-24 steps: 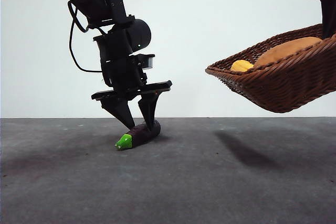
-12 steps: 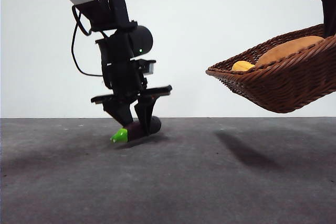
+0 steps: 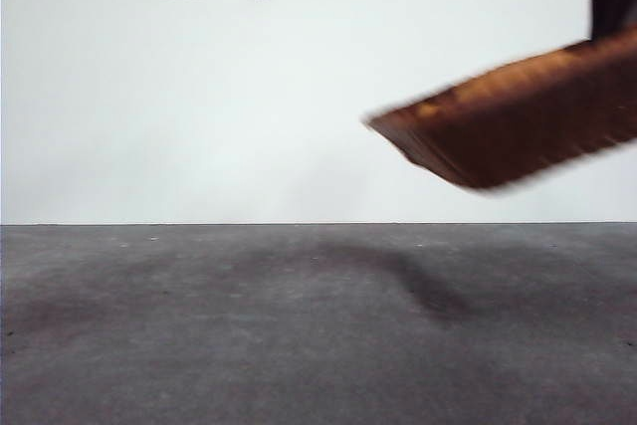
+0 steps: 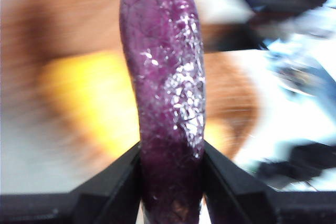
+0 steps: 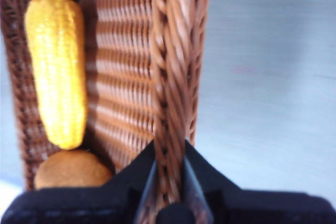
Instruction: Help me put the vegetables on the table into the basket
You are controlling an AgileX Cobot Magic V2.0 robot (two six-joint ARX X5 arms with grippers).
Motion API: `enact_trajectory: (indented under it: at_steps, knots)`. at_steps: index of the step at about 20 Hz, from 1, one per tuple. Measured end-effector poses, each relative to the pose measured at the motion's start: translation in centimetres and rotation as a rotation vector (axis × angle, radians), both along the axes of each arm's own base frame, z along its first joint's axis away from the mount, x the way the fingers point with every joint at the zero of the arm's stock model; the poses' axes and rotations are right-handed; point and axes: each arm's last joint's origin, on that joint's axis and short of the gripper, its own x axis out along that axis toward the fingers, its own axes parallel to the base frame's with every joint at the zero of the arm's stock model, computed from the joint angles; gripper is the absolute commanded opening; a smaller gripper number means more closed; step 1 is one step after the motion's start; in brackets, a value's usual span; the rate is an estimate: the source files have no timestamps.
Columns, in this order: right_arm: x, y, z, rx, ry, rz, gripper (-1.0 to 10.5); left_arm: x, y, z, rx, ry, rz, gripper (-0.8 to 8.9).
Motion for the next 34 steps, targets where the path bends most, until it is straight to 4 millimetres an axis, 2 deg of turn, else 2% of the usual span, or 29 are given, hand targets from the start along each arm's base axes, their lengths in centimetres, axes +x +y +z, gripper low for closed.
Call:
enact_trajectory:
  at_steps: [3,6,11,12,14,15,19,21,24,27,29,30,31,34]
  knots:
    - [0.1,1.1,0.2,0.067,-0.018,0.044,-0.2,-1.1,-1.2,-0.4,0.033,0.065,0.001,-0.04]
    - [0.0,1.7,0.2,0.069,-0.012,0.058,-0.2,-1.5,-2.0,-0.7,0.112,0.040,0.118,-0.02]
    - [-0.3,3.3,0.2,0.095,-0.011,0.114,-0.2,-1.4,-2.2,-0.6,0.130,0.048,0.233,0.08]
    - [-0.3,3.5,0.2,0.099,-0.009,0.122,-0.2,-1.3,-2.2,-0.6,0.135,0.046,0.253,0.45]
    - [-0.4,3.9,0.2,0.105,-0.006,0.136,-0.2,-1.3,-2.2,-0.6,0.135,0.053,0.264,2.21]
    - [-0.5,4.0,0.2,0.106,-0.005,0.141,-0.2,-1.3,-2.2,-0.6,0.135,0.054,0.265,2.68]
    - [-0.5,4.0,0.2,0.106,-0.003,0.141,-0.2,-1.1,-2.3,-0.4,0.104,0.030,0.270,3.03]
    - [-0.5,4.0,0.2,0.106,-0.002,0.141,-0.2,-1.0,-2.3,-0.3,0.096,0.028,0.276,4.01]
    - [-0.5,4.0,0.2,0.083,-0.006,0.134,-0.2,-1.0,-2.1,-0.4,0.111,0.040,0.277,4.09]
    - [-0.3,3.8,0.1,0.013,-0.024,0.110,-0.2,-1.5,-0.7,-0.1,0.177,0.022,0.245,4.08]
    - [0.1,3.3,0.1,0.012,-0.053,0.090,-0.2,-3.3,1.4,1.3,0.284,-0.056,0.229,3.75]
    - [0.5,3.1,-0.1,0.015,-0.060,0.084,-0.2,-4.5,2.6,2.1,0.356,-0.106,0.232,2.12]
    - [1.3,3.0,-0.7,0.018,-0.055,0.077,-0.2,-5.9,3.5,2.9,0.422,-0.153,0.229,-0.19]
    - [4.1,2.6,-3.9,0.006,0.008,0.063,-0.2,-9.7,5.0,5.1,0.424,-0.211,0.161,-0.06]
